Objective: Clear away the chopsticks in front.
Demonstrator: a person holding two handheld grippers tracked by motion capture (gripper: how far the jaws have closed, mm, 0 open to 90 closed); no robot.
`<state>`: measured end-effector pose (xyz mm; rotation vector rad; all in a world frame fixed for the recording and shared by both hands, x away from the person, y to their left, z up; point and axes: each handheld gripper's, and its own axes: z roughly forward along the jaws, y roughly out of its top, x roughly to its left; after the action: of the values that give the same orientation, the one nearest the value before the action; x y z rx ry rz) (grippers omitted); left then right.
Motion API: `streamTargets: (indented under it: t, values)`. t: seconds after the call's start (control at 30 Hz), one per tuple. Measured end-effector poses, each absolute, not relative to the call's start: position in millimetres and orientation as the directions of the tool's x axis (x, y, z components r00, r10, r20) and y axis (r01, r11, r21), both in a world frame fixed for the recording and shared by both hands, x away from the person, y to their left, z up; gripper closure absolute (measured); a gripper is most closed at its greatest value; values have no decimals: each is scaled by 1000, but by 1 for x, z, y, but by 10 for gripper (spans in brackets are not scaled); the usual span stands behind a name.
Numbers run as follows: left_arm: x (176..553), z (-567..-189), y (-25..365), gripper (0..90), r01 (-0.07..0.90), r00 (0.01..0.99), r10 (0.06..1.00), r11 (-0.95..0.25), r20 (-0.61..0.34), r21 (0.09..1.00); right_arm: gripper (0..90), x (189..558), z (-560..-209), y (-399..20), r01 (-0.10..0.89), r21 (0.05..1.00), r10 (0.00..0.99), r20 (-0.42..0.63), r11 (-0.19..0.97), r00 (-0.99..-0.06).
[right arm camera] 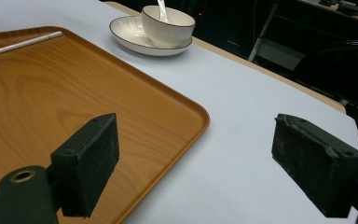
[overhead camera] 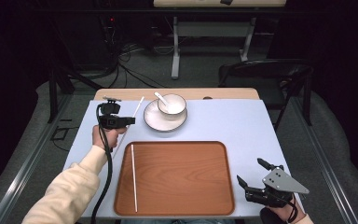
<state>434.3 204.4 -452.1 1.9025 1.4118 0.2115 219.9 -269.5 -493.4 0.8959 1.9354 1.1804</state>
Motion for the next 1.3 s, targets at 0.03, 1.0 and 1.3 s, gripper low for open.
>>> streamTargets:
  t: [0.03, 1.0, 1.3]
  values:
    - [431, -452, 204, 843, 755, 385, 876, -118, -291, 645, 143, 220, -493, -269, 201, 915, 828, -200, 349, -524]
    - [357, -481, 213, 843, 740, 382, 863, -70, -332, 669, 143, 221, -493, -267, 195, 913, 819, -207, 358, -535]
    - [325, -506, 216, 842, 741, 259, 910, 29, -325, 671, 143, 220, -493, -268, 201, 914, 824, -201, 352, -530]
